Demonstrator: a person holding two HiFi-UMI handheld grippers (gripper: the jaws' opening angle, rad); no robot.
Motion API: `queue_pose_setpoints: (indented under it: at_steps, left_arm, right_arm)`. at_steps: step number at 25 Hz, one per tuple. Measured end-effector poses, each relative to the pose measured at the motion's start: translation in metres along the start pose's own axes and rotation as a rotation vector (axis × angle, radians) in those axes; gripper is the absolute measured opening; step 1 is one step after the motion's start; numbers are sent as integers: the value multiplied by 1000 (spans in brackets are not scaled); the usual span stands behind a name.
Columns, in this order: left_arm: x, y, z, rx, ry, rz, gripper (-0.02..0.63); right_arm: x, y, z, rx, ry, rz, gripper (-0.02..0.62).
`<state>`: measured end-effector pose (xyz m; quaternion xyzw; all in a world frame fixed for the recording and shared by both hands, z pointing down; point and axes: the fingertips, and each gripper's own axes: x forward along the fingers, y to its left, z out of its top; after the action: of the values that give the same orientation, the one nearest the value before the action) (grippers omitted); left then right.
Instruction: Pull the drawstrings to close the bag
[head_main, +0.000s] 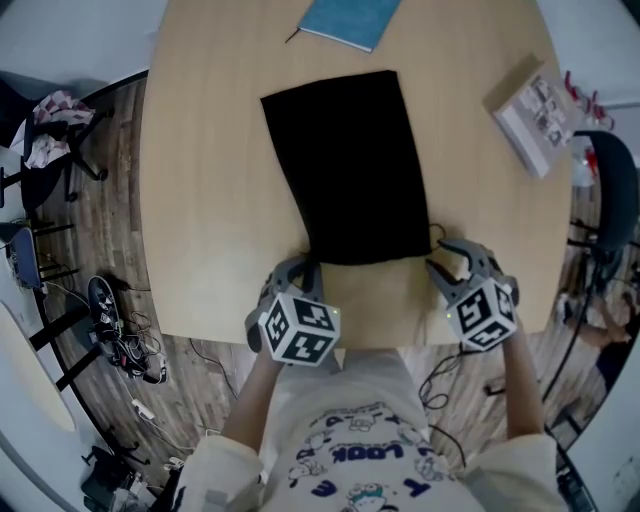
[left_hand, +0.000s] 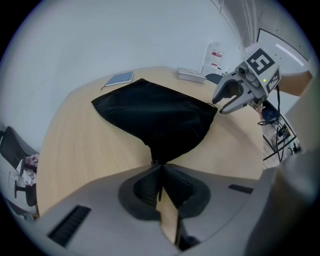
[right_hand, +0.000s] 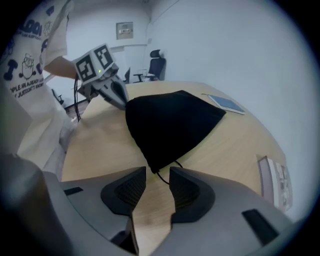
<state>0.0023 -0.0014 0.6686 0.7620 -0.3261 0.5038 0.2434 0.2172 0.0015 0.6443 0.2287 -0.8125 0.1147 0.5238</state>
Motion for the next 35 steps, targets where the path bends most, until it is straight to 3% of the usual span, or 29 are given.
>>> queue_pose_setpoints:
  at_steps: [8,12,14,17,20,24,31,35]
  left_arm:
    - [-4,7,-2,-62,-4,-26,5]
    - [-10,16,-4,-110,-14,-25,5]
    - [-12,21,-5,-143,-21,-32,5]
    - [-16,29,-7,-167,-26,-27,5]
    - [-23,35,-8,-168,-28,-21,5]
    - [-36,47,-6,-157,-41,15,4]
    - [-63,78,11,-263,-103,87,3]
    - [-87,97,32,-276,-168,131,3]
  right_arm:
    - [23,11,-11,-166,65,133,123]
    - [23,19,-12,-112,71,222,52]
    - [23,21,-14,-100,74,228,2]
    - [23,20,-15,-58,88,211,2]
    - [16,10,-8,5,97,126,0]
    - [2,-17,-1,130,75,-102,0]
    - [-45,-62,27,486,-76,-333,0]
    - [-74,-90,29,653,-138,-462,0]
